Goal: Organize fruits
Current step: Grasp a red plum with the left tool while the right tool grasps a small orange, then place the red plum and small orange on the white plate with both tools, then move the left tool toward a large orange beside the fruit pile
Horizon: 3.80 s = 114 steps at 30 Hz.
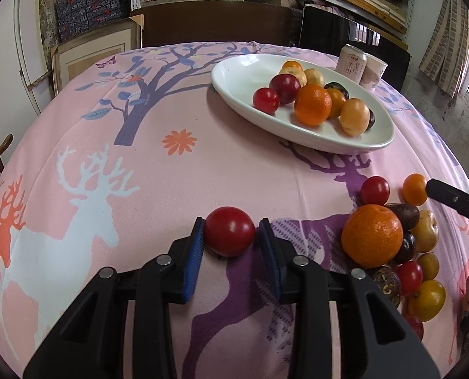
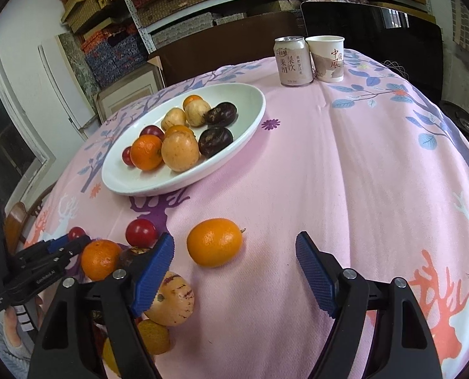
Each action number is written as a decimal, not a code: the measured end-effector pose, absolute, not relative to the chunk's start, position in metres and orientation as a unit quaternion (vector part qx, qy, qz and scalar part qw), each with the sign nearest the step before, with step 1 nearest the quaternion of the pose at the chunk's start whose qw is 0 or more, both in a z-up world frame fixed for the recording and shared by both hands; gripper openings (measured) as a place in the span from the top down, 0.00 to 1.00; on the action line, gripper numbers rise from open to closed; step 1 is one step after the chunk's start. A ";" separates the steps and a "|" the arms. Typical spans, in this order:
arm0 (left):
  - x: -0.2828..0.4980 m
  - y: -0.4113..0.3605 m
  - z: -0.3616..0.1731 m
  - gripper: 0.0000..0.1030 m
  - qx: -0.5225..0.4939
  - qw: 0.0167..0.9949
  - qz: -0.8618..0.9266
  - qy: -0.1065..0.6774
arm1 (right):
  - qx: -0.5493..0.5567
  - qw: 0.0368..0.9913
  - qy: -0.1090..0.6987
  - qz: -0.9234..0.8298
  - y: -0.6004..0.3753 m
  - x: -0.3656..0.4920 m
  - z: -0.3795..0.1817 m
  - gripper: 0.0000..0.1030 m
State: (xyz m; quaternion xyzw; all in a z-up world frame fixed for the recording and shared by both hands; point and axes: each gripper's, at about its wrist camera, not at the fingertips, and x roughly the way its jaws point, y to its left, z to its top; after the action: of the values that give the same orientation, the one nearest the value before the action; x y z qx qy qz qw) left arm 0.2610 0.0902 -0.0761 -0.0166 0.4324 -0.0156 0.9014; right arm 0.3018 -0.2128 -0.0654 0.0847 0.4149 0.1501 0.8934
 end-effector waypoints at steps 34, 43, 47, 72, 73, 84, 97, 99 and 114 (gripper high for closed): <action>0.258 0.096 -0.074 0.71 -0.036 0.905 -0.023 0.423 | 0.089 0.895 0.405 0.167 -0.210 0.300 -0.066 0.60; 0.249 0.088 -0.051 0.71 -0.022 0.921 -0.028 0.388 | 0.092 0.906 0.378 0.165 -0.213 0.291 -0.053 0.60; 0.262 0.082 -0.032 0.71 -0.039 0.924 -0.050 0.377 | 0.092 0.912 0.362 0.171 -0.213 0.285 -0.044 0.60; 0.439 0.085 -0.033 0.71 -0.063 0.915 -0.045 0.395 | 0.100 0.905 0.362 0.200 -0.155 0.419 -0.010 0.60; 0.440 0.086 -0.034 0.71 -0.063 0.915 -0.044 0.397 | 0.101 0.904 0.364 0.200 -0.154 0.423 -0.012 0.60; 0.429 0.085 -0.026 0.24 -0.050 0.926 -0.027 0.373 | 0.124 0.905 0.352 0.203 -0.165 0.424 -0.006 0.38; 0.374 0.087 -0.004 0.09 -0.062 0.932 -0.025 0.355 | 0.085 0.920 0.330 0.193 -0.173 0.361 0.010 0.24; 0.351 0.087 -0.006 0.06 -0.067 0.933 -0.032 0.352 | 0.071 0.924 0.328 0.184 -0.181 0.338 0.002 0.22; 0.226 0.033 -0.041 0.04 0.037 0.932 -0.029 0.359 | 0.167 0.919 0.334 0.128 -0.258 0.268 -0.030 0.12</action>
State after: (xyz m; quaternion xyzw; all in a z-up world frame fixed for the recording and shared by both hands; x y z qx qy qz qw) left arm 0.2255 0.0327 -0.0411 0.0374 0.3594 -0.0295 0.9320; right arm 0.2680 -0.2576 -0.0297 0.1667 0.3341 0.1283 0.9188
